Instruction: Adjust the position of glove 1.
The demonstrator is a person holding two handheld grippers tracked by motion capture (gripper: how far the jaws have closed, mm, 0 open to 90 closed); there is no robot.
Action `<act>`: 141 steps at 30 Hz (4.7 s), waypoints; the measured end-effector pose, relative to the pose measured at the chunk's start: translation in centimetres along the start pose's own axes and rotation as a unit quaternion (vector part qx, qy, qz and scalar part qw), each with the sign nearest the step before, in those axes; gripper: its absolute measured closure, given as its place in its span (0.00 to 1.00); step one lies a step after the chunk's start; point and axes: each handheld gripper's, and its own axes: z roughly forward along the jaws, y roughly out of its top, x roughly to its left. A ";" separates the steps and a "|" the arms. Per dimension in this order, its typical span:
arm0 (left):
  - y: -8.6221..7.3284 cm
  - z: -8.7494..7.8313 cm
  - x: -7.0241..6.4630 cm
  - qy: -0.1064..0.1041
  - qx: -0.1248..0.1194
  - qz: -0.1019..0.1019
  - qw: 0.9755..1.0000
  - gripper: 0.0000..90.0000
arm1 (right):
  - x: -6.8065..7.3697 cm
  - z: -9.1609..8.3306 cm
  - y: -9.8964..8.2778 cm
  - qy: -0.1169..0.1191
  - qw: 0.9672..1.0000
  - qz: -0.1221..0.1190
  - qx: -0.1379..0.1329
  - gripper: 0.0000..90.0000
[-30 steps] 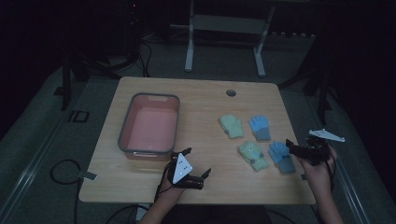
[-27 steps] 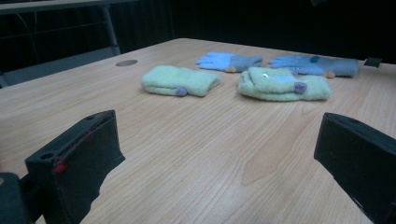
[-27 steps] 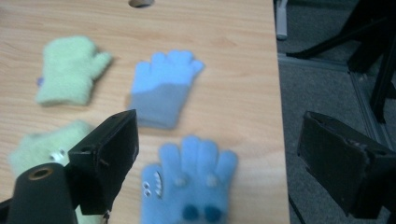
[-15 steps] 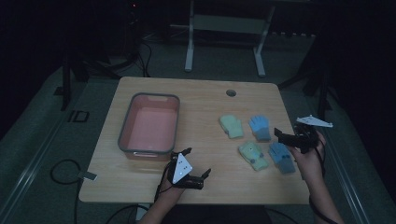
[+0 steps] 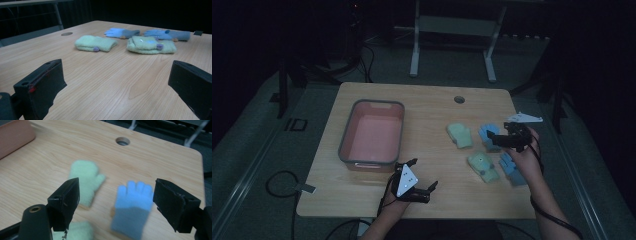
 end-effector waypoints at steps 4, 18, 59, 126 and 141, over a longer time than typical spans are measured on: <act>0.0 0.0 0.0 0.000 0.000 0.001 1.000 0.00 | 0.7 1.2 0.7 0.020 1.000 -0.017 0.002 0.28; 0.0 0.0 0.0 -0.004 -0.001 0.001 1.000 0.00 | 3.0 6.3 1.7 0.064 0.995 -0.061 0.041 0.40; 0.0 0.0 0.0 -0.007 0.001 0.002 1.000 0.00 | 5.0 15.2 0.5 0.057 0.986 -0.065 0.139 0.94; 0.0 0.0 0.1 -0.015 -0.003 -0.005 1.000 0.00 | 17.5 7.8 -3.8 -0.004 0.987 0.053 0.152 0.87; 0.0 0.0 0.1 -0.014 -0.004 -0.005 1.000 0.00 | 15.8 6.3 -1.4 0.029 0.991 -0.005 0.134 0.63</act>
